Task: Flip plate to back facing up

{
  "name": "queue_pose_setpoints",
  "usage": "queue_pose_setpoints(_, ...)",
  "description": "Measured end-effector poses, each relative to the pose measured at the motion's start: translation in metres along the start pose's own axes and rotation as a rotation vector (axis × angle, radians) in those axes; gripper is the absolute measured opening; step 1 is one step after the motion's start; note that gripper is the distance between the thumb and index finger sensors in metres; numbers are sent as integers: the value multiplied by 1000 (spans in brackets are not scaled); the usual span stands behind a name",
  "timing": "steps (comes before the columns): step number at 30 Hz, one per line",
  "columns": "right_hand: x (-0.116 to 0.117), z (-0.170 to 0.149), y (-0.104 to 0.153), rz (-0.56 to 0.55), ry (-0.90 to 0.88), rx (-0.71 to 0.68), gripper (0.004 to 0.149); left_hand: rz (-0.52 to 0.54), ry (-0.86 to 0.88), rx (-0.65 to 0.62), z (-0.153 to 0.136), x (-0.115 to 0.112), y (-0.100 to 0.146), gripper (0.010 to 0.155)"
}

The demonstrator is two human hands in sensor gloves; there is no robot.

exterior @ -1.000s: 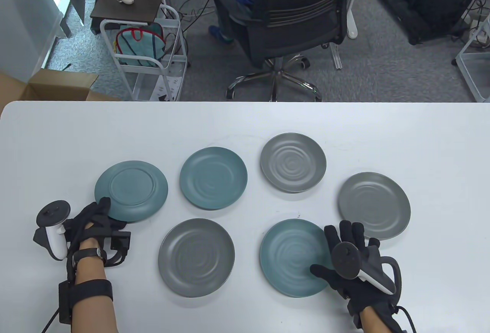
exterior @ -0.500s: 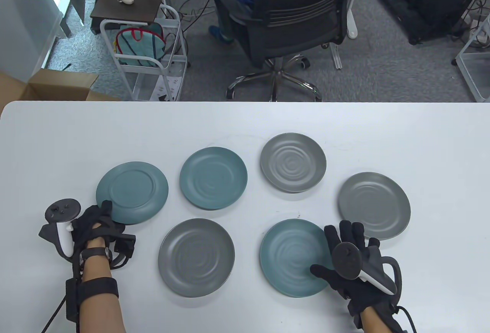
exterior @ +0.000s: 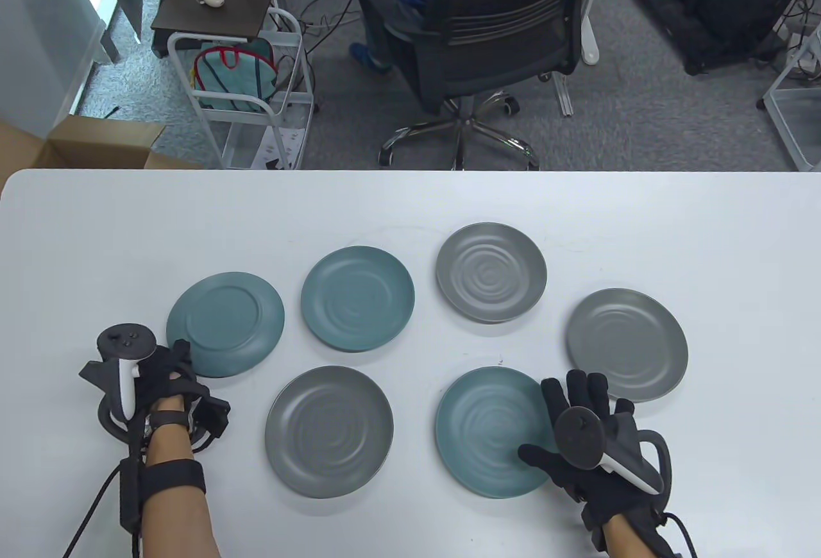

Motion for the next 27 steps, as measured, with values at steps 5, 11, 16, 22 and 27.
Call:
queue_pose_setpoints(5, 0, 2, 0, 0, 1, -4, 96, 18, -85, 3, 4, 2, 0, 62)
queue_pose_setpoints(11, 0, 3, 0, 3, 3, -5, 96, 28, -130, -31, 11, 5, 2, 64)
queue_pose_setpoints(16, 0, 5, 0, 3, 9, -6, 96, 17, -223, -197, 42, 2, 16, 71)
queue_pose_setpoints(22, 1, 8, 0, 5, 19, -8, 96, 12, -498, -349, 97, -15, 53, 77)
queue_pose_setpoints(27, 1, 10, 0, 7, 26, -11, 96, 5, -585, -496, 146, -45, 90, 79)
Point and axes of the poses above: the tracker on the back of each hand, its own z axis roughly to the thumb side, its own y axis roughly from the fingertips to the wrist, x = y × z, the point moved 3 cm from there along -y, roughly from the wrist to the fingertips, and after that the axes turned 6 degrees about -z, right-handed, at the moved point
